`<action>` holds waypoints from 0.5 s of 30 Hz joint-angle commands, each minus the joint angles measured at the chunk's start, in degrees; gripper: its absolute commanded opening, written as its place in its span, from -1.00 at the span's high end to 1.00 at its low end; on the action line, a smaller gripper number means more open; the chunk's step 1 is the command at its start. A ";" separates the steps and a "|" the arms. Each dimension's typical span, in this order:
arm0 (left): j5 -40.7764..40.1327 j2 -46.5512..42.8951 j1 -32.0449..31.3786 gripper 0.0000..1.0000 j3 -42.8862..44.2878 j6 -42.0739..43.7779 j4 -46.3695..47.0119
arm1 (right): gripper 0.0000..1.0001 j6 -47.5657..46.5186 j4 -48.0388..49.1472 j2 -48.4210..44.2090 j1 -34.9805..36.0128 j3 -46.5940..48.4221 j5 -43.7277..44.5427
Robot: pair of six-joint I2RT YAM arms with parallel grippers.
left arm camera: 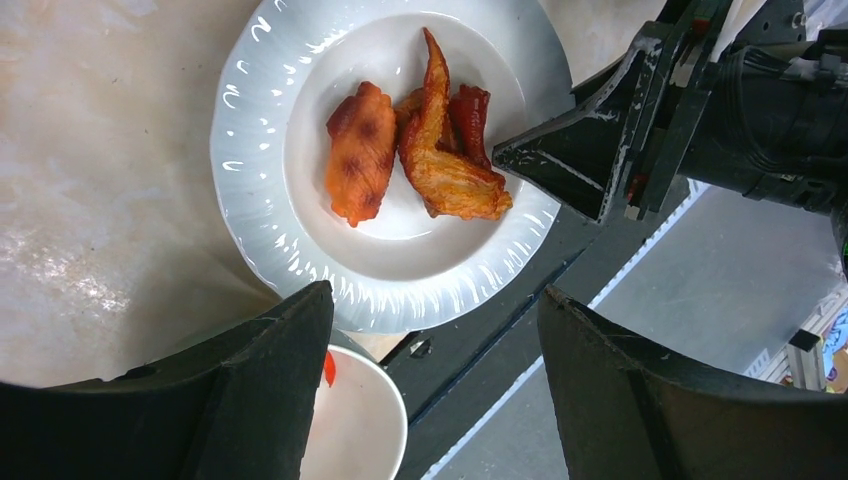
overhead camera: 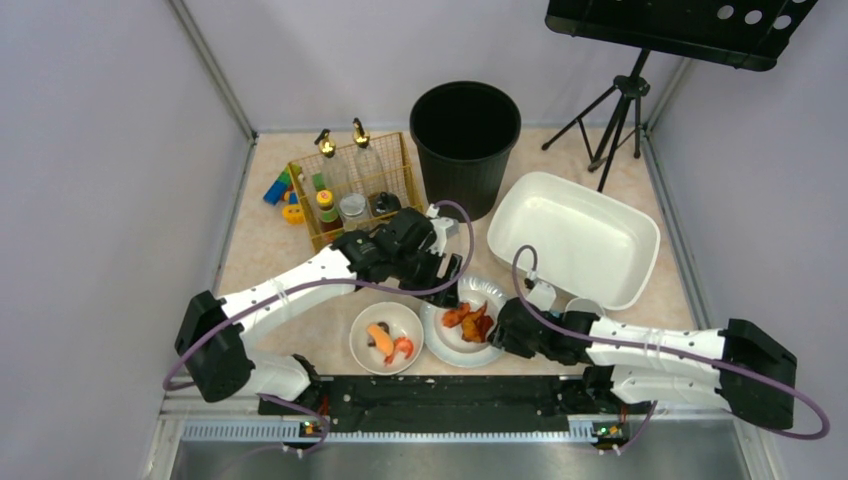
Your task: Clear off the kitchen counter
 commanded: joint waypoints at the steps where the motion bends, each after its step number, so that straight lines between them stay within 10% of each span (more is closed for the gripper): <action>1: -1.28 -2.72 -0.27 -0.58 -0.48 0.83 0.05 | 0.21 2.92 6.81 -0.58 1.21 -1.87 3.13; 15: -8.01 -7.46 -0.09 -0.58 -2.92 -0.56 -2.50 | 0.70 7.08 21.21 2.67 1.64 -7.65 7.73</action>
